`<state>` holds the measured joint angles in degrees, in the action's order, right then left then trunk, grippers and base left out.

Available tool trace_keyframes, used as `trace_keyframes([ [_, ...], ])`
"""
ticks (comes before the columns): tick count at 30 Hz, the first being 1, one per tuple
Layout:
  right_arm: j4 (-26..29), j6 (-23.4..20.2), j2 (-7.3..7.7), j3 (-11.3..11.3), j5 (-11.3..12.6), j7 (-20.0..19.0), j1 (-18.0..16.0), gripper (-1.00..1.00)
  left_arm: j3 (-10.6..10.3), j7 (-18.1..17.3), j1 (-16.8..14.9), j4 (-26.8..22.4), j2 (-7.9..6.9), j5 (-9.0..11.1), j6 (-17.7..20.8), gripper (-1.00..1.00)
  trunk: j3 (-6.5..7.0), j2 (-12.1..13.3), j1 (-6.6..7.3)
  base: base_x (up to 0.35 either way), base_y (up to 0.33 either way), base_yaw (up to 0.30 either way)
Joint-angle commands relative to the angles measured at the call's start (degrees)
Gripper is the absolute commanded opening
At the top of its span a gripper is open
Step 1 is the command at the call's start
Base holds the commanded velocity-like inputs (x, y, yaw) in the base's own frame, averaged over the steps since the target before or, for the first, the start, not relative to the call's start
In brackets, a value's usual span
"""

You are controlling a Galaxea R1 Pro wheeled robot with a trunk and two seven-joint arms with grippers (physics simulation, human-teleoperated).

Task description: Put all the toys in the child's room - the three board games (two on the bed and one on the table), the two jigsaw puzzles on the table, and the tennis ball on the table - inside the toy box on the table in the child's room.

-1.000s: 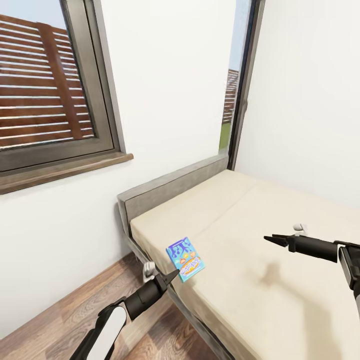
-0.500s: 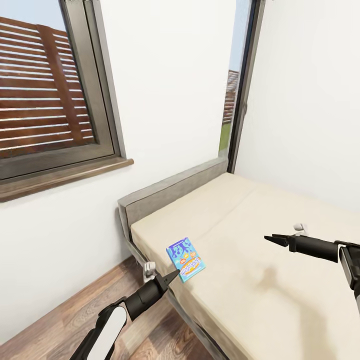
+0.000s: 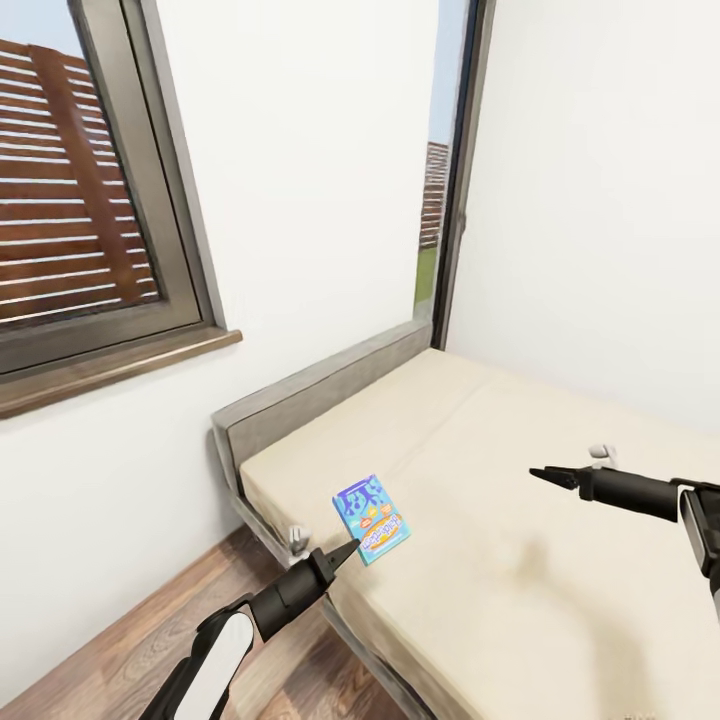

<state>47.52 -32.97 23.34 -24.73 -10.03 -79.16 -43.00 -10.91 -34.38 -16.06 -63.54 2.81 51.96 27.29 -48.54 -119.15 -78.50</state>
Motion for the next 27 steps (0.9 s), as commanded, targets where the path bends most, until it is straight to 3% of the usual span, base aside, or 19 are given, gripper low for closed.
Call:
trace_keyframes([
  [1,0.06,-0.57,-0.05,-0.22,-0.54,-0.46,-0.06,1.0,0.01,0.02,-0.02,0.0,0.0,0.49,0.46,-1.0,0.13,0.39,0.23,0.0,0.0,-0.242],
  [13,1.28,-1.22,-0.06,-0.22,-0.51,-0.47,0.01,1.0,0.01,0.02,-0.02,0.0,0.0,0.51,0.48,-1.0,2.28,5.21,2.87,0.0,0.0,-0.235],
  [27,2.41,-1.36,-0.01,-0.29,-0.11,-0.47,0.09,1.0,0.01,0.02,-0.02,0.0,0.0,0.51,0.48,-1.0,4.8,10.82,5.94,0.0,0.0,-0.054],
])
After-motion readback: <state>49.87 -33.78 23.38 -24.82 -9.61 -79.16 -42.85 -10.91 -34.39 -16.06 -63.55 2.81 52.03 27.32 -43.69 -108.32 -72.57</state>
